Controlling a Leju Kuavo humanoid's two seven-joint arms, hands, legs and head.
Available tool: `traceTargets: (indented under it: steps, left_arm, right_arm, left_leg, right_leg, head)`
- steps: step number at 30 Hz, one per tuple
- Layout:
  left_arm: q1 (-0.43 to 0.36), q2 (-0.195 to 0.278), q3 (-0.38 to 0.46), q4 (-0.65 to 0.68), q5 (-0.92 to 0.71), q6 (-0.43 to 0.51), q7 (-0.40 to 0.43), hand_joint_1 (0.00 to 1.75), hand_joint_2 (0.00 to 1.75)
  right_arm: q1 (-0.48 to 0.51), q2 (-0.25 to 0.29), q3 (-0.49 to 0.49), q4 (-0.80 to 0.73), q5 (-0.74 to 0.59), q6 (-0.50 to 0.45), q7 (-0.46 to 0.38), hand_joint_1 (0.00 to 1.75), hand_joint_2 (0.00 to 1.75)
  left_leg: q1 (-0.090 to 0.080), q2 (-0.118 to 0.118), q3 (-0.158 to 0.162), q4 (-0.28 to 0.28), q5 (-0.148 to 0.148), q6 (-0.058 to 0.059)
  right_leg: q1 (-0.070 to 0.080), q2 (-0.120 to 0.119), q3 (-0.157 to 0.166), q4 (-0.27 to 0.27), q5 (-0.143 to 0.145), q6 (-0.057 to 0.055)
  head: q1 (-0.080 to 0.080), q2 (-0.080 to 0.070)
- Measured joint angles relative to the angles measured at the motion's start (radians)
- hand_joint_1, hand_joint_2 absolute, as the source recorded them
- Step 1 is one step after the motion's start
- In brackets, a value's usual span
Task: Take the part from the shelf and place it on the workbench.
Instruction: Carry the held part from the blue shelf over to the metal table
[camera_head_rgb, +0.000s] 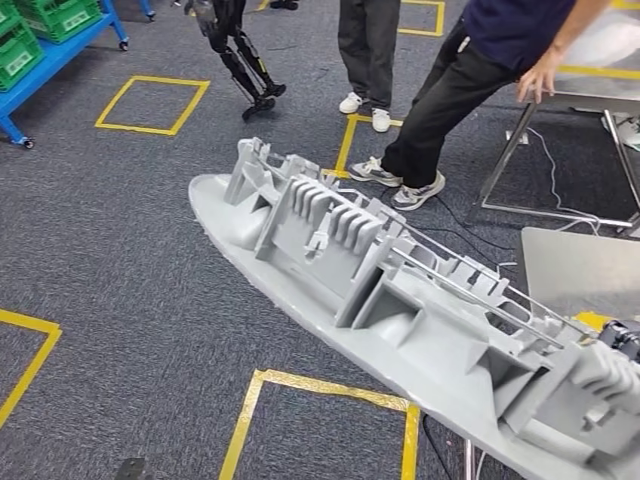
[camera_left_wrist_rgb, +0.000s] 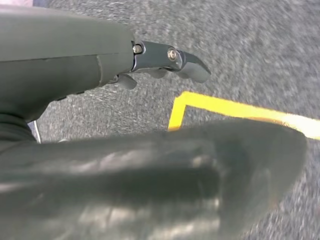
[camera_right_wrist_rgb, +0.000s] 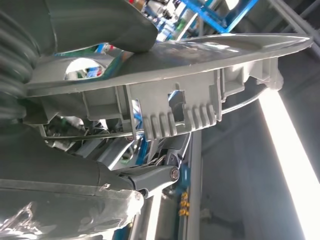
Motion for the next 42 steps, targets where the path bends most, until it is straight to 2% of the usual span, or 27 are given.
traceTargets:
  steps: [2,3,4,5,6,8,10,12,14,16,18,19,20,21,23,25,27,29,31,33,34,35,36,38,39,41,42]
  left_arm:
    - [0.003,-0.002,0.000,0.000,-0.002,0.002,0.005,0.00,0.00]
    - [0.005,-0.003,0.000,0.000,-0.003,0.002,0.006,0.00,0.00]
    - [0.006,-0.003,0.000,0.000,-0.004,0.002,0.007,0.00,0.00]
    - [0.006,-0.003,0.000,0.000,-0.004,0.002,0.007,0.00,0.00]
    - [0.006,-0.003,0.000,0.000,-0.004,0.002,0.007,0.00,0.00]
    - [0.004,-0.006,0.000,0.000,-0.004,0.002,0.005,0.00,0.00]
    - [0.002,-0.008,0.000,0.000,-0.004,0.001,0.003,0.00,0.00]
    - [-0.001,-0.010,0.000,0.000,-0.004,0.000,0.002,0.00,0.00]
    - [-0.003,-0.012,0.000,0.000,-0.004,0.000,0.001,0.00,0.00]
    - [-0.002,-0.012,0.000,0.000,-0.004,0.000,0.000,0.00,0.00]
    - [0.001,-0.011,0.000,0.000,-0.004,0.000,0.001,0.00,0.00]
    - [0.002,-0.011,0.000,0.000,-0.005,0.000,0.001,0.00,0.00]
    - [0.002,-0.012,0.000,0.000,-0.006,0.000,0.002,0.00,0.00]
    - [0.001,-0.013,0.000,0.000,-0.007,0.000,0.003,0.00,0.00]
    - [0.002,-0.015,0.000,0.000,-0.010,0.001,0.008,0.00,0.00]
    - [0.003,-0.016,0.000,0.000,-0.014,0.003,0.015,0.00,0.00]
    - [0.002,-0.017,0.000,0.000,-0.015,0.005,0.020,0.00,0.00]
    - [0.000,-0.018,0.000,0.000,-0.015,0.005,0.019,0.00,0.00]
    - [0.000,-0.020,-0.001,0.000,-0.014,0.004,0.018,0.00,0.00]
    - [0.003,-0.022,-0.001,0.000,-0.013,0.004,0.016,0.00,0.00]
    - [0.005,-0.022,-0.001,0.000,-0.012,0.005,0.015,0.00,0.00]
    - [0.006,-0.021,-0.001,0.000,-0.012,0.005,0.014,0.00,0.00]
    - [0.006,-0.021,-0.001,0.000,-0.012,0.006,0.013,0.00,0.00]
    - [0.006,-0.021,-0.001,0.000,-0.012,0.006,0.010,0.00,0.00]
    - [0.006,-0.022,-0.001,0.001,-0.012,0.006,0.009,0.00,0.00]
    - [0.005,-0.022,-0.001,0.001,-0.011,0.006,0.008,0.00,0.00]
    - [0.004,-0.022,-0.001,0.001,-0.011,0.007,0.008,0.00,0.00]
  right_arm:
    - [-0.002,0.000,-0.008,-0.001,0.003,0.000,0.005,1.75,1.75]
    - [-0.002,0.000,-0.012,-0.001,0.005,0.000,0.009,1.75,1.75]
    - [-0.002,-0.001,-0.016,-0.001,0.008,0.000,0.014,1.75,1.75]
    - [-0.003,-0.001,-0.019,-0.001,0.011,-0.001,0.019,1.75,1.75]
    - [-0.005,-0.001,-0.021,-0.001,0.016,-0.003,0.025,1.75,1.75]
    - [-0.013,-0.003,-0.022,0.000,0.026,-0.007,0.035,1.75,1.75]
    - [-0.022,-0.007,-0.023,0.000,0.031,-0.012,0.042,1.75,1.75]
    - [-0.024,-0.010,-0.025,0.000,0.033,-0.014,0.044,1.75,1.75]
    - [-0.028,-0.014,-0.026,0.000,0.033,-0.015,0.045,1.75,1.75]
    - [-0.034,-0.017,-0.026,0.000,0.033,-0.016,0.045,1.75,1.75]
    - [-0.036,-0.018,-0.026,0.000,0.037,-0.020,0.048,1.75,1.75]
    - [-0.035,-0.019,-0.026,0.000,0.041,-0.025,0.052,1.75,1.75]
    - [-0.033,-0.020,-0.027,0.000,0.048,-0.033,0.055,1.75,1.75]
    - [-0.030,-0.023,-0.029,0.000,0.056,-0.042,0.058,1.75,1.75]
    - [-0.020,-0.029,-0.036,-0.002,0.073,-0.062,0.058,1.75,1.75]
    - [-0.007,-0.035,-0.046,-0.006,0.091,-0.083,0.057,1.75,1.75]
    - [0.008,-0.040,-0.055,-0.014,0.103,-0.102,0.056,1.75,1.75]
    - [0.019,-0.044,-0.064,-0.024,0.109,-0.115,0.056,1.75,1.75]
    - [0.027,-0.046,-0.068,-0.031,0.114,-0.124,0.053,1.75,1.75]
    - [0.040,-0.046,-0.065,-0.036,0.133,-0.134,0.039,1.75,1.75]
    - [0.050,-0.045,-0.059,-0.039,0.150,-0.144,0.029,1.75,1.75]
    - [0.063,-0.044,-0.050,-0.042,0.171,-0.158,0.018,1.75,1.75]
    - [0.078,-0.043,-0.036,-0.046,0.191,-0.176,0.008,1.75,1.75]
    - [0.105,-0.041,-0.004,-0.058,0.225,-0.216,-0.004,1.75,1.75]
    - [0.116,-0.040,0.012,-0.065,0.235,-0.232,-0.006,1.75,1.75]
    - [0.133,-0.040,0.035,-0.076,0.244,-0.249,-0.010,1.75,1.75]
    - [0.142,-0.039,0.043,-0.080,0.246,-0.254,-0.011,1.75,1.75]
  left_leg:
    - [0.000,-0.035,-0.068,0.137,-0.061,-0.003]
    - [0.001,-0.041,-0.096,0.187,-0.074,-0.003]
    - [0.001,-0.043,-0.109,0.204,-0.065,-0.004]
    - [0.002,-0.045,-0.103,0.182,-0.038,-0.004]
    - [0.005,-0.053,-0.081,0.129,0.002,-0.005]
    - [0.015,-0.099,-0.025,-0.002,0.062,-0.008]
    - [0.020,-0.131,0.001,-0.066,0.074,-0.003]
    - [0.016,-0.114,0.003,-0.071,0.074,0.012]
    - [0.015,-0.091,0.004,-0.075,0.078,0.027]
    - [0.010,-0.066,0.005,-0.077,0.078,0.039]
    - [0.005,-0.038,0.006,-0.077,0.076,0.043]
    - [0.003,-0.025,0.007,-0.077,0.074,0.044]
    - [0.002,-0.012,0.009,-0.077,0.072,0.044]
    - [0.002,0.001,0.012,-0.077,0.070,0.043]
    - [-0.002,0.020,0.020,-0.076,0.063,0.036]
    - [-0.006,0.036,0.026,-0.075,0.058,0.027]
    - [-0.006,0.054,0.029,-0.077,0.055,0.017]
    - [-0.002,0.029,0.023,-0.059,0.037,0.006]
    - [0.000,-0.021,-0.020,0.033,-0.017,0.000]
    - [0.000,-0.040,-0.089,0.164,-0.071,-0.001]
    - [0.000,-0.042,-0.111,0.201,-0.075,-0.002]
    - [0.001,-0.043,-0.116,0.200,-0.058,-0.002]
    - [0.002,-0.047,-0.102,0.163,-0.025,-0.002]
    - [0.009,-0.083,-0.045,0.035,0.045,-0.004]
    - [0.013,-0.104,-0.020,-0.018,0.062,-0.004]
    - [0.014,-0.124,0.000,-0.064,0.066,0.004]
    - [0.013,-0.114,0.000,-0.066,0.066,0.012]
  right_leg:
    - [-0.001,0.024,-0.001,-0.001,0.000,-0.003]
    - [-0.001,0.039,-0.001,-0.001,0.000,-0.003]
    - [-0.002,0.053,0.000,0.000,0.001,-0.002]
    - [-0.003,0.067,0.000,0.000,0.001,-0.001]
    - [-0.006,0.081,0.000,0.000,0.002,0.001]
    - [-0.007,0.108,-0.005,0.007,0.003,0.010]
    - [-0.009,0.133,-0.017,0.011,0.006,0.023]
    - [-0.014,0.146,-0.026,0.008,0.013,0.036]
    - [-0.012,0.098,-0.044,0.036,-0.004,0.045]
    - [-0.008,0.031,-0.097,0.145,-0.061,0.049]
    - [-0.009,0.011,-0.156,0.271,-0.111,0.051]
    - [-0.009,0.010,-0.166,0.294,-0.112,0.050]
    - [-0.009,0.008,-0.154,0.276,-0.096,0.049]
    - [-0.008,0.000,-0.123,0.221,-0.067,0.048]
    - [-0.003,-0.044,-0.044,0.085,-0.020,0.042]
    - [0.004,-0.067,-0.010,0.022,-0.008,0.032]
    - [0.008,-0.043,-0.013,0.018,-0.007,0.019]
    - [0.004,-0.019,-0.014,0.013,-0.002,0.008]
    - [0.000,0.004,-0.014,0.009,0.001,0.001]
    - [-0.001,0.029,-0.015,0.009,0.001,-0.002]
    - [-0.001,0.043,-0.015,0.009,0.001,-0.002]
    - [-0.002,0.056,-0.015,0.009,0.002,-0.002]
    - [-0.004,0.069,-0.014,0.010,0.002,0.000]
    - [-0.006,0.094,-0.016,0.014,0.003,0.006]
    - [-0.007,0.107,-0.020,0.017,0.003,0.011]
    - [-0.008,0.130,-0.029,0.019,0.007,0.022]
    - [-0.011,0.140,-0.034,0.016,0.010,0.028]
  head:
    - [-0.005,0.000]
    - [-0.006,0.000]
    - [-0.006,0.000]
    - [-0.006,0.000]
    - [-0.006,0.000]
    - [-0.007,0.000]
    - [-0.009,0.000]
    - [-0.009,0.000]
    - [-0.002,0.000]
    - [0.006,0.000]
    - [0.007,0.000]
    - [0.007,0.000]
    - [0.007,0.000]
    - [0.007,0.000]
    - [0.007,0.000]
    - [0.007,0.000]
    - [0.007,0.000]
    - [0.006,0.000]
    - [0.003,0.000]
    - [0.001,0.000]
    - [0.000,0.000]
    - [0.000,0.000]
    - [0.000,0.000]
    - [-0.002,0.000]
    - [-0.003,0.000]
    - [-0.005,0.000]
    - [-0.005,0.000]
